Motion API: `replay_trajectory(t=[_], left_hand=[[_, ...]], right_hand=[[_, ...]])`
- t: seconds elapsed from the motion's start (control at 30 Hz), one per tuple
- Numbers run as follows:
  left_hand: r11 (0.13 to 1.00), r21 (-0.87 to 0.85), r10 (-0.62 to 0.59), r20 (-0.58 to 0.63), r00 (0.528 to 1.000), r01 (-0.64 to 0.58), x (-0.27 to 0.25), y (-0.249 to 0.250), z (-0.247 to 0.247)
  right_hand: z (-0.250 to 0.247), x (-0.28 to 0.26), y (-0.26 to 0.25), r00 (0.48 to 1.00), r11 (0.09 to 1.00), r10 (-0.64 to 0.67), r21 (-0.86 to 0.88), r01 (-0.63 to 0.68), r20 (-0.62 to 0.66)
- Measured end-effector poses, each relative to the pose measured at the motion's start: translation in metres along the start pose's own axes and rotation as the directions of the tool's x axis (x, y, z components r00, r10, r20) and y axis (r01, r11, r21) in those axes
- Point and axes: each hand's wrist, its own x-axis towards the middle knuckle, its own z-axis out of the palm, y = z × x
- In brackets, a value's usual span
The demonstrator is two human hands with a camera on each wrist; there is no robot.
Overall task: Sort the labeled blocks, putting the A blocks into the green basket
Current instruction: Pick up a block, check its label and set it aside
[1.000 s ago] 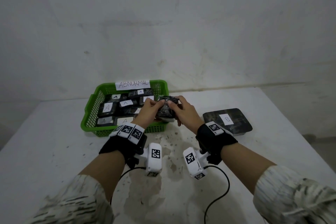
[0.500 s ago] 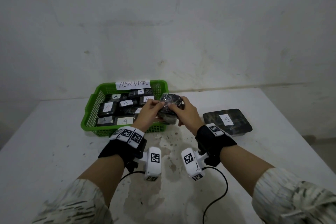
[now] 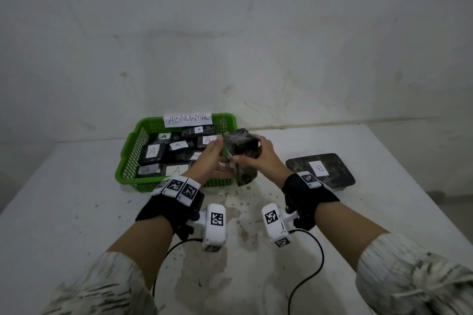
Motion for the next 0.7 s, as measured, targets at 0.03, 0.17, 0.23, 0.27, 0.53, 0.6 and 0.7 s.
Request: replay_trajectory(t=[0.03,0.17,0.23,0.27,0.53,0.6,0.7], left_hand=[[1.000,0.016,-0.007,0.021,1.000,0.006,-0.001,-0.001,-0.001],[0.995,0.098,0.008,-0.026,1.000,-0.006,0.000,-0.007,0.000],[0.960,0.276,0.077,-0.081,0.994,-0.052,0.002,-0.008,0.001],[0.940,0.335,0.096,-0.092,0.991,-0.060,0.002,-0.009,0.000],[0.923,0.365,-0.096,-0.077,0.992,0.118,0.003,-0.043,-0.024],[0.882,0.464,-0.028,-0.125,0.992,0.084,0.004,-0.050,-0.030],[0.738,0.667,0.113,-0.272,0.956,0.103,0.007,-0.057,-0.041]], right_hand=[[-0.001,0.000,0.002,1.000,0.999,0.009,-0.053,-0.009,-0.004],[-0.006,-0.003,0.002,0.992,0.989,0.126,-0.074,-0.126,-0.005],[-0.006,-0.007,0.000,0.974,0.968,0.215,0.119,-0.222,0.068],[-0.006,-0.009,0.000,0.964,0.952,0.244,0.162,-0.259,0.110],[0.020,-0.014,0.028,0.881,0.885,0.417,0.124,-0.450,0.222],[0.026,-0.017,0.028,0.854,0.864,0.440,0.129,-0.487,0.278],[0.033,-0.019,0.024,0.816,0.824,0.487,0.144,-0.547,0.313]])
